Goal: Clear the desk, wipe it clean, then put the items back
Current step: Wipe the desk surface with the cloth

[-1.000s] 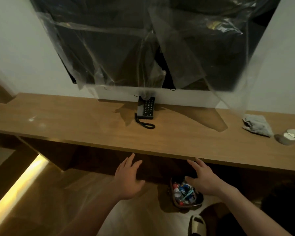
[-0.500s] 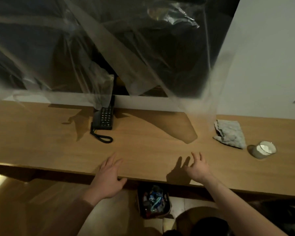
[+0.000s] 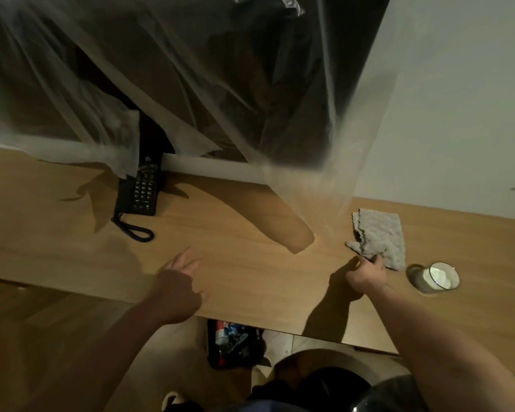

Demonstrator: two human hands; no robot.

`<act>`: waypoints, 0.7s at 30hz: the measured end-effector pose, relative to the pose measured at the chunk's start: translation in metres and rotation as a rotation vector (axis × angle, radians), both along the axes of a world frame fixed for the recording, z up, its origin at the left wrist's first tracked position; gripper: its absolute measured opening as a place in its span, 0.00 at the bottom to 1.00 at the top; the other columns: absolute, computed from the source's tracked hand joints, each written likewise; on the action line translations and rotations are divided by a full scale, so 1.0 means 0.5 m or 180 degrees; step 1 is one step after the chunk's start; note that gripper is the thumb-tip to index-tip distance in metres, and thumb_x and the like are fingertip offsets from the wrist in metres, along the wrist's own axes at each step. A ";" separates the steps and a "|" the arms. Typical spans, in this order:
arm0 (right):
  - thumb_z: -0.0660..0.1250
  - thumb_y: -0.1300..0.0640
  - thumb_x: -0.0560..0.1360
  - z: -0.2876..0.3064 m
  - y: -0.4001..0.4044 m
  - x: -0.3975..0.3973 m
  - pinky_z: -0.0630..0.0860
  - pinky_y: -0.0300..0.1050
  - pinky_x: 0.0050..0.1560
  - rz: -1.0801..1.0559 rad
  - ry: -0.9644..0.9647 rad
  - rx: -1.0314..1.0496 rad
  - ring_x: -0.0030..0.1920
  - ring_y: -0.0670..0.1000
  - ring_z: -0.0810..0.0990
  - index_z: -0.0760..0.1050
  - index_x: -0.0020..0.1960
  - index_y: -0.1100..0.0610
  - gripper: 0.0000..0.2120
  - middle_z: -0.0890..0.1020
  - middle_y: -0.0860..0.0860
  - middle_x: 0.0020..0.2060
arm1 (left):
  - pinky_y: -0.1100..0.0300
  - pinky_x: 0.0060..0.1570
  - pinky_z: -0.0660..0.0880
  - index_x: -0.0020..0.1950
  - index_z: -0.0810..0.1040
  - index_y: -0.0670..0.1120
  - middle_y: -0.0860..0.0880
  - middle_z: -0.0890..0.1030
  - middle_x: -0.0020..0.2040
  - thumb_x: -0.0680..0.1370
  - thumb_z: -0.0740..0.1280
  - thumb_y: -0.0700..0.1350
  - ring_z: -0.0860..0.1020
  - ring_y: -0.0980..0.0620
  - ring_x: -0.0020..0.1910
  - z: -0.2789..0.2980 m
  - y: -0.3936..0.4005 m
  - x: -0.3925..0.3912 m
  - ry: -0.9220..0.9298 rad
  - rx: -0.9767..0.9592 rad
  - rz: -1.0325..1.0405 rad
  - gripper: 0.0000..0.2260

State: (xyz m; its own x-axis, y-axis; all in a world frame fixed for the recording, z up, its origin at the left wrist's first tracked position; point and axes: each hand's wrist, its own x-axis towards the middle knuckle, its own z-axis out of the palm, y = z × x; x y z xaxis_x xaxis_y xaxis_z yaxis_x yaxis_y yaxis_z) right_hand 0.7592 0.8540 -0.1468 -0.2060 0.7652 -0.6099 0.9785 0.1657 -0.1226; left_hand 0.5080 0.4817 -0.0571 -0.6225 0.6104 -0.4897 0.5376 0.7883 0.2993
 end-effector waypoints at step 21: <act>0.69 0.55 0.77 0.187 -0.357 -0.333 0.82 0.44 0.43 0.1877 0.1586 -0.0523 0.46 0.48 0.82 0.73 0.57 0.48 0.10 0.82 0.46 0.46 | 0.62 0.74 0.61 0.76 0.69 0.55 0.54 0.63 0.79 0.79 0.72 0.54 0.63 0.53 0.77 0.021 -0.183 0.019 -0.0111 0.0676 0.0792 0.26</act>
State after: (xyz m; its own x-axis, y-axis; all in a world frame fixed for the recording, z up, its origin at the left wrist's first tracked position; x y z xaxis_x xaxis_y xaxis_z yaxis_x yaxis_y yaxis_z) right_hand 0.5925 0.6756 -0.0533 -0.8285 0.3528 -0.4349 0.5582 0.5820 -0.5913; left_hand 0.5176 0.3901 -0.0465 -0.7506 0.5324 -0.3914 0.3227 0.8122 0.4859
